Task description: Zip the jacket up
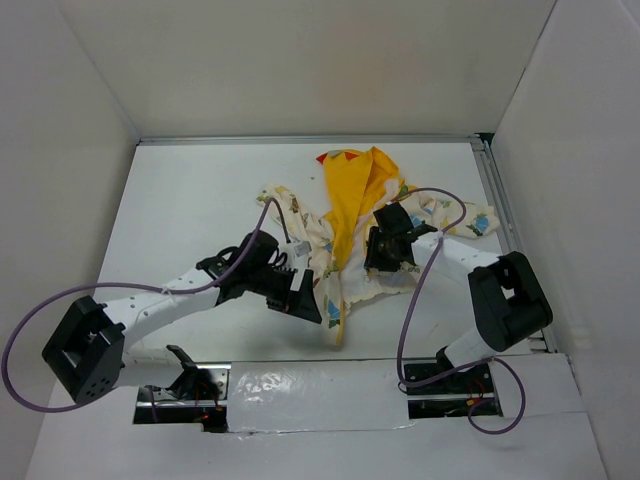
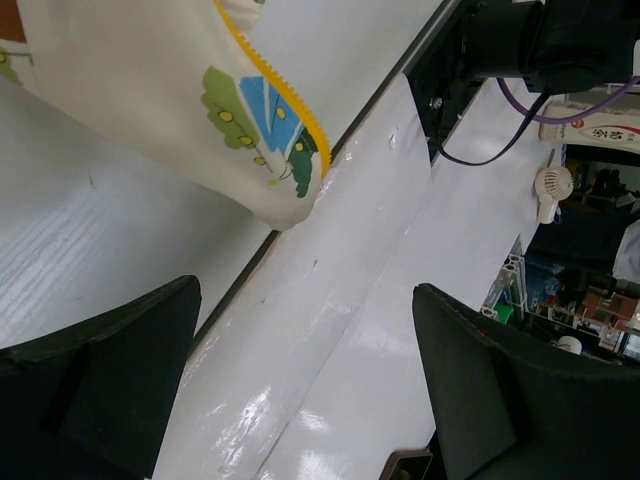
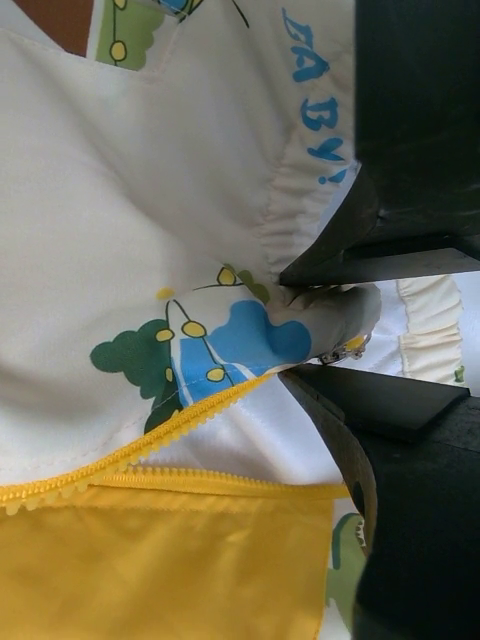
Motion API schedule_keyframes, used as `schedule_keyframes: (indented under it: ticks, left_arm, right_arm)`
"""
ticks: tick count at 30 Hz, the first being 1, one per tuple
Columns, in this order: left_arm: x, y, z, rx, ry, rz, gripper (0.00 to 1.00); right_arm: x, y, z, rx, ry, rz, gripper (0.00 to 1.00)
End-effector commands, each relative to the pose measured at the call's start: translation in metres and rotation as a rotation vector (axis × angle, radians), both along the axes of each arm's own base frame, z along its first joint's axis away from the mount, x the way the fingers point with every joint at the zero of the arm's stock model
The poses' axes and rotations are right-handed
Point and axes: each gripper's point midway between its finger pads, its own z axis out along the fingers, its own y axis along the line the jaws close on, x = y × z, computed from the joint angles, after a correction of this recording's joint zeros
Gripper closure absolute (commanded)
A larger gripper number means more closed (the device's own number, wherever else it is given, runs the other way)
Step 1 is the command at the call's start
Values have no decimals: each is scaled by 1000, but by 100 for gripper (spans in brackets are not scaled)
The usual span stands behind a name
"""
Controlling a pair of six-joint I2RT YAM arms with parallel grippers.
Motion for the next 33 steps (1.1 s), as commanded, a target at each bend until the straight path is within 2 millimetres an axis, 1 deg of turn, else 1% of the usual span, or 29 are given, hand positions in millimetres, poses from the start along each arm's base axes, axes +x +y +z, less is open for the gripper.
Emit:
schedule_keyframes:
  ticks: [1,2,3,6,9,11,14,16,17,18,22,23,25,26,27,28,29,31,33]
  left_arm:
    - [9,-14,20,-42,-50,-14,1]
    - [10,-15,21,-43,-56,-16,1]
    - [11,-16,23,-46,-63,-18,1]
    - [11,-17,21,-37,-61,-20,1]
    - [10,-18,19,-31,-56,-22,1]
    - [10,-18,18,-25,-51,-22,1]
    - [9,-18,15,-14,-45,-23,1]
    - [10,-18,15,-10,-47,-21,1]
    - [9,-19,15,-9,-45,-23,1]
    - [10,-19,15,-7,-45,-21,1]
    - [8,-20,13,-7,-43,-26,1]
    - [7,-23,15,-10,-45,-33,1]
    - [7,-24,10,7,-40,-33,1]
    - [8,-26,7,25,-41,-29,1]
    - [8,-27,5,33,-39,-30,1]
    - [7,-27,3,46,-31,-30,1]
    - [7,-28,-1,62,-24,-26,1]
    - [6,-28,-5,68,-14,-27,1]
    - [5,-29,-5,65,-12,-31,1]
  right_arm:
    - [10,11,15,63,-58,30,56]
    - [11,12,17,67,-60,32,55]
    - [12,12,18,68,-64,29,52]
    - [12,11,23,71,-75,34,48]
    - [11,12,24,82,-72,49,47]
    - [11,11,23,84,-63,45,49]
    - [12,12,22,100,-61,43,57]
    - [12,12,22,104,-61,41,69]
    - [13,12,22,103,-63,40,74]
    - [13,11,24,104,-69,36,84]
    - [11,9,30,108,-92,42,91]
    - [11,8,35,113,-104,39,91]
    - [7,5,37,109,-110,44,91]
    - [5,4,37,105,-110,45,85]
    - [3,2,36,103,-105,45,83]
    - [-1,1,35,100,-103,55,73]
    - [-4,1,34,103,-101,68,69]
    - [-11,-1,28,101,-87,77,66]
    - [-17,-1,22,100,-71,86,65]
